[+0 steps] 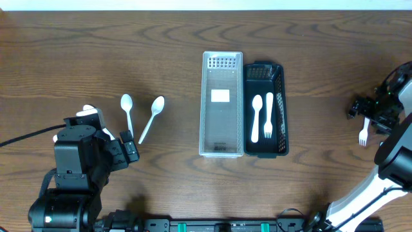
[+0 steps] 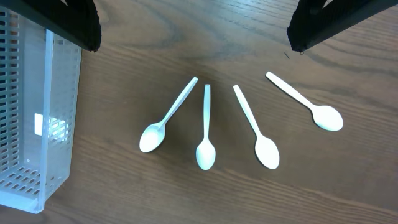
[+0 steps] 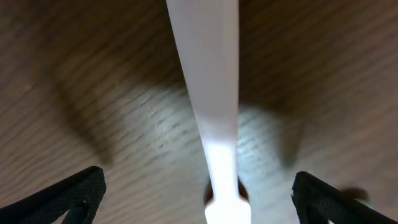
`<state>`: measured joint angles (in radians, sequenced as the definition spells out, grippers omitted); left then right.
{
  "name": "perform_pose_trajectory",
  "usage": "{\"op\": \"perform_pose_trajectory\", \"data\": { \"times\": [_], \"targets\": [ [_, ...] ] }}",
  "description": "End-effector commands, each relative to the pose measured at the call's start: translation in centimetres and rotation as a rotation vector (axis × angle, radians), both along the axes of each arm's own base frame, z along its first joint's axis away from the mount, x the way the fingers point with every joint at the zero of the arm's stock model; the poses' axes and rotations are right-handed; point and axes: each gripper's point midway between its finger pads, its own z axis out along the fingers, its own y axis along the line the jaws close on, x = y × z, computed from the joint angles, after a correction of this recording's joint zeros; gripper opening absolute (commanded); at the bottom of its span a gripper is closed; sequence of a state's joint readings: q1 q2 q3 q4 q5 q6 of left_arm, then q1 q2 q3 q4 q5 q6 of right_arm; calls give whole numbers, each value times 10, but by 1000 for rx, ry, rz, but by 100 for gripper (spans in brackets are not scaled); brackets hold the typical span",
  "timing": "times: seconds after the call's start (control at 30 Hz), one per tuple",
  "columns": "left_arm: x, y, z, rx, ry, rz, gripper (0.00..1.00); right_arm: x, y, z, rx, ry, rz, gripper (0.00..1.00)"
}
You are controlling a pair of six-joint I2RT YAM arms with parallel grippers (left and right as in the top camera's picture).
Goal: Pack container
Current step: 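Grasp the next white spoon on the right with the right gripper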
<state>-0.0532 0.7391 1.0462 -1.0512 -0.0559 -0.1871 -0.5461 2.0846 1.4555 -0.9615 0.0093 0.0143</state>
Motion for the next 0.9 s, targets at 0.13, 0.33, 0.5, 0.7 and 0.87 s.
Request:
{"op": "perform_pose_trajectory", "data": {
  "times": [0.13, 0.33, 0.5, 0.7, 0.87],
  "targets": [
    [0, 1, 5, -4, -12, 13, 98, -4, 3, -15, 32, 24, 4, 85],
    [0, 1, 5, -4, -12, 13, 98, -4, 4, -16, 32, 25, 4, 51],
    [0, 1, 5, -4, -12, 13, 98, -4, 4, -15, 36, 24, -9, 21],
    [0, 1, 5, -4, -12, 13, 98, -6, 7, -13, 41, 37, -50, 2],
    [0, 1, 5, -3, -12, 13, 98, 5, 18, 14, 35, 6, -46, 2]
  ]
}}
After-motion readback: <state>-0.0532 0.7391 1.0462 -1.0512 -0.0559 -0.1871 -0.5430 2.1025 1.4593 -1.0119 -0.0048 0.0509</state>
